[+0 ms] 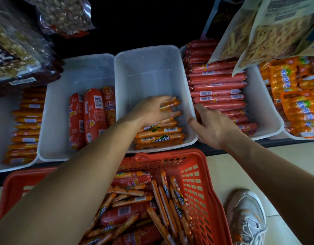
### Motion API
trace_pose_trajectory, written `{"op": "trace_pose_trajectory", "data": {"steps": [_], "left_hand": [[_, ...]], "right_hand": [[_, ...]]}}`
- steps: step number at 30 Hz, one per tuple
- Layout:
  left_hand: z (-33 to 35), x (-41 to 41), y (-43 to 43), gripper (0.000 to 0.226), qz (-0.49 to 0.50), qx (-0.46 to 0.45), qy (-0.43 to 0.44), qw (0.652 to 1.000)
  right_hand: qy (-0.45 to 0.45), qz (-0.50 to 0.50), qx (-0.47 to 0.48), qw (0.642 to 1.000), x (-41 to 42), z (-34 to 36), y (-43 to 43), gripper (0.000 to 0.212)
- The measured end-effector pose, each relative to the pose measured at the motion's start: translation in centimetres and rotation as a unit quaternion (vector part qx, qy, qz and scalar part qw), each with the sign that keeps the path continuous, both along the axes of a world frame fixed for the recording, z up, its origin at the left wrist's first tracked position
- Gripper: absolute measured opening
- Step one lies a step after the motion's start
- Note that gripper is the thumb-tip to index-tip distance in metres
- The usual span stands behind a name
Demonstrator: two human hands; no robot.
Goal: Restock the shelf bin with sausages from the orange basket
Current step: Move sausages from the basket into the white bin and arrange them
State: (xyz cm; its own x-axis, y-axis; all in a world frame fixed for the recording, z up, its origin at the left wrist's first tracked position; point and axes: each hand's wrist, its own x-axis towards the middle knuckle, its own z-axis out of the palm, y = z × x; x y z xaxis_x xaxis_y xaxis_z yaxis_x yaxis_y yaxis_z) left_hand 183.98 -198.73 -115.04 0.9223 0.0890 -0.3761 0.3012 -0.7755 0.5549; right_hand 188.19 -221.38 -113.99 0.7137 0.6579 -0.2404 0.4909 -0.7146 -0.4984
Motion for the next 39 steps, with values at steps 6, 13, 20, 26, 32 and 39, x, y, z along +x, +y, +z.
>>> {"op": "trace_pose_trajectory", "data": {"steps": [6, 13, 20, 26, 32, 39], "left_hand": [[0.1, -2.2, 0.0, 0.074, -0.028, 0.009, 0.043, 0.999], [0.3, -3.4, 0.2, 0.067, -0.052, 0.089, 0.057, 0.993], [8.5, -9.5, 0.2, 0.050, 0.022, 0.055, 0.021, 0.998], [15.4, -21.1, 1.3, 0.038, 0.147, 0.026, 0.038, 0.988], [16.5, -30.9, -0.5, 0.029, 0.202, 0.026, 0.078, 0.976], [8.2, -37.3, -2.8, 0.057, 0.165, -0.012, 0.221, 0.961]], "right_hand": [[-0.004, -0.001, -0.009, 1.000, -0.1, 0.0, -0.1, 0.032], [-0.028, -0.006, -0.029, 0.999, -0.4, 0.6, 0.2, 0.039], [-0.165, 0.049, -0.181, 0.968, -1.6, 5.2, 1.1, 0.058], [-0.137, 0.126, -0.206, 0.961, -4.4, 15.7, 3.9, 0.062], [-0.143, 0.213, -0.192, 0.947, -11.1, 21.1, 5.2, 0.061], [-0.020, 0.257, -0.227, 0.939, -20.5, 11.2, 3.7, 0.059]]}}
